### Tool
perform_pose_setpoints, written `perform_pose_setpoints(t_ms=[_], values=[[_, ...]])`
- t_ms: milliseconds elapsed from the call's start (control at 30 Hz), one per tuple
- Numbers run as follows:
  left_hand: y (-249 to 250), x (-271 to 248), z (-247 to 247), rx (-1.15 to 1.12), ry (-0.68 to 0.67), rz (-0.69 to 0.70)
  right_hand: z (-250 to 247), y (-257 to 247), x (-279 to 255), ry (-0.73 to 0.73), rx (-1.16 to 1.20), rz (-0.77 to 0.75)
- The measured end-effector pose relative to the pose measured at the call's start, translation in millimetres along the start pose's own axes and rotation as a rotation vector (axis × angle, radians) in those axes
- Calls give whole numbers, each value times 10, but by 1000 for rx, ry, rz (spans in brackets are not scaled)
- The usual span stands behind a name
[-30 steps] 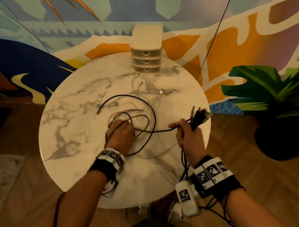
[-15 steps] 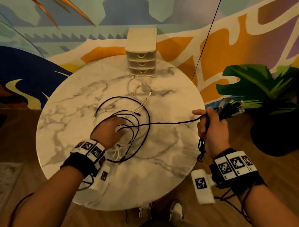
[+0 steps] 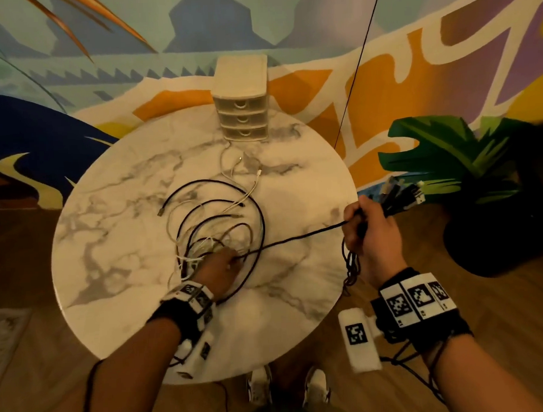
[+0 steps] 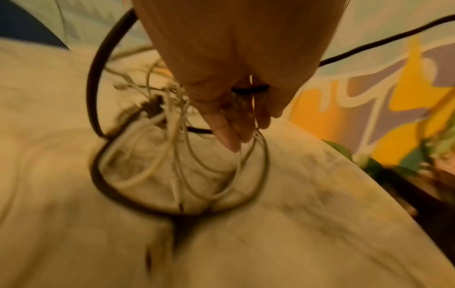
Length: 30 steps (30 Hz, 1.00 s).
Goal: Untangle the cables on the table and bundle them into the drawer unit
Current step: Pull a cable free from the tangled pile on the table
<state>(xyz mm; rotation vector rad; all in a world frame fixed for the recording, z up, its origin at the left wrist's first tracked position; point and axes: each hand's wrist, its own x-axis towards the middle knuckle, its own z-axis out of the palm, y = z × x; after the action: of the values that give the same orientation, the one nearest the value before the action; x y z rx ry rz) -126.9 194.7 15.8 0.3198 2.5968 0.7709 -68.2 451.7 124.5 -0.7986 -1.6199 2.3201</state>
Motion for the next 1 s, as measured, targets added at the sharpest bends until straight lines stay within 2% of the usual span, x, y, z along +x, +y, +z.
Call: perform_pose_setpoints(t_ms=[67, 133, 167, 200, 233, 333, 367, 400, 467, 533, 567, 633, 733, 800, 867, 933, 1000], values=[[-80, 130, -311, -106, 159, -47, -122, -41, 52, 27, 30, -23], [-46, 273, -618, -216, 408, -50, -213, -59, 85, 53, 34, -36], [-15, 315, -716, -297, 492, -58, -244, -58, 103, 60, 59, -38], [-11, 342, -755, -376, 510, -71, -272, -65, 118, 69, 100, -38], [-50, 353, -725, -402, 460, -93, -304, -83, 129, 88, 142, -36], [-240, 255, -433, -283, 116, -197, -426, -95, 170, 154, 189, -32], [-259, 246, -381, -305, 47, -244, -456, -81, 183, 157, 184, -27], [-196, 246, -375, -317, 33, -281, -483, -61, 198, 144, 181, -16], [-7, 303, -475, -362, 156, -313, -502, 16, 222, 101, 191, 22], [189, 366, -592, -503, 266, -296, -497, 137, 233, 106, 163, 70], [248, 382, -636, -560, 281, -285, -487, 206, 237, 137, 118, 100], [306, 332, -679, -555, 224, -290, -516, 374, 234, 233, 16, 173], [197, 226, -820, -351, 156, -338, -625, 523, 242, 362, -135, 229], [137, 175, -958, -113, 235, -273, -670, 508, 256, 444, -213, 188], [214, 105, -1016, -48, 346, -140, -638, 449, 266, 492, -288, 117], [385, 20, -955, -116, 418, -39, -499, 403, 221, 480, -379, 78], [578, -75, -820, -90, 431, -3, -270, 407, 95, 292, -383, 65]])
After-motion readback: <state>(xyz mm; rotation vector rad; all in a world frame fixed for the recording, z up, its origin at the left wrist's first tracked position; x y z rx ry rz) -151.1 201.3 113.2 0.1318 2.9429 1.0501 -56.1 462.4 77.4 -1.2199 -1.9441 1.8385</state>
